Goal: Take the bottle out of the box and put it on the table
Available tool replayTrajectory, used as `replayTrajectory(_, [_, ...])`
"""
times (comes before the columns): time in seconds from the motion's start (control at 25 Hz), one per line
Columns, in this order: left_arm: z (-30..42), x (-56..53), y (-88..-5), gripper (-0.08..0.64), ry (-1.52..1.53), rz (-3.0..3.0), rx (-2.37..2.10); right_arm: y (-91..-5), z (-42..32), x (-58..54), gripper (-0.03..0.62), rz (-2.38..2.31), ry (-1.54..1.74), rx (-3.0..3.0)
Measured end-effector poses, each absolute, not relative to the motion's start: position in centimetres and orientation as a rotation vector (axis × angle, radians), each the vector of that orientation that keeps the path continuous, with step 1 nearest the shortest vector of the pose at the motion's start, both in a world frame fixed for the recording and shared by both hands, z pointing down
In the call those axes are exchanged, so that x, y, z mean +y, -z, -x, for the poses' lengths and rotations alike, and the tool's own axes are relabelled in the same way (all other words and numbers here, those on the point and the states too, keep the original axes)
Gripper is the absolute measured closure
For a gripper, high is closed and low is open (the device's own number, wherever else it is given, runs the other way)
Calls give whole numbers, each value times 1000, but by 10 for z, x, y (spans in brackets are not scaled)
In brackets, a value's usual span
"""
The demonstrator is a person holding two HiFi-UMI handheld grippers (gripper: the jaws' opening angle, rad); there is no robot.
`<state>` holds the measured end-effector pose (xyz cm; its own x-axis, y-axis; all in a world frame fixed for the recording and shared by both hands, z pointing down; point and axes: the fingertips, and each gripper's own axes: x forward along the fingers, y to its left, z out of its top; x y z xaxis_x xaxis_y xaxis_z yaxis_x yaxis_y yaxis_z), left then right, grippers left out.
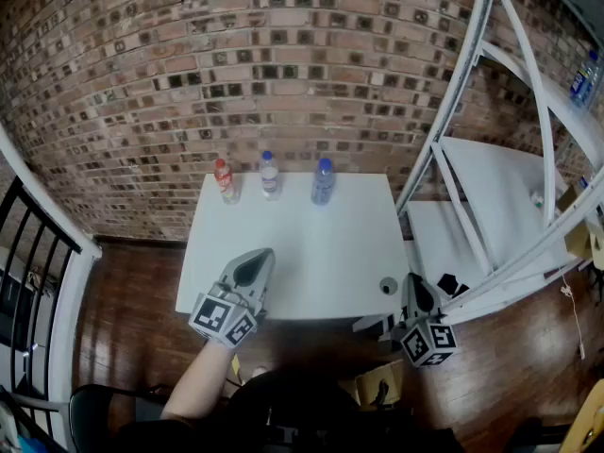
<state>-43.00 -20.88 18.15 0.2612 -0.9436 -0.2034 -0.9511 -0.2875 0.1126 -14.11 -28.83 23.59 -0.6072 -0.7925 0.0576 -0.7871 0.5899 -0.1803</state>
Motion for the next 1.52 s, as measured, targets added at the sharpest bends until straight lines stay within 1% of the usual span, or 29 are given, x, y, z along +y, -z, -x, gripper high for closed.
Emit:
replayTrajectory(0.32, [370,-244,-186,557,-381,2581,1696,-247,40,-280,592,1641,274,2644])
replayTrajectory(0.48, [334,-259,-175,557,-417,2678,1526,-242,10,-258,592,1796,233,2566])
replayTrajectory(0.84, [265,-260,-153,557,-434,2878,1069,-217,-28,-177,592,2087,150,2259])
replayTrajectory(0.96, [253,-254,-156,557,-440,2919,993,-215,-38,-149,592,2141,147,2184])
replayTrajectory(1.32, [180,-210,-166,557,-448,3084,564,-229,-70,-15,592,2445,155,1818])
replayTrajectory(1.52, [149,-183,-171,555,-434,3128,389,-237,-77,36,592,2532,168,1671])
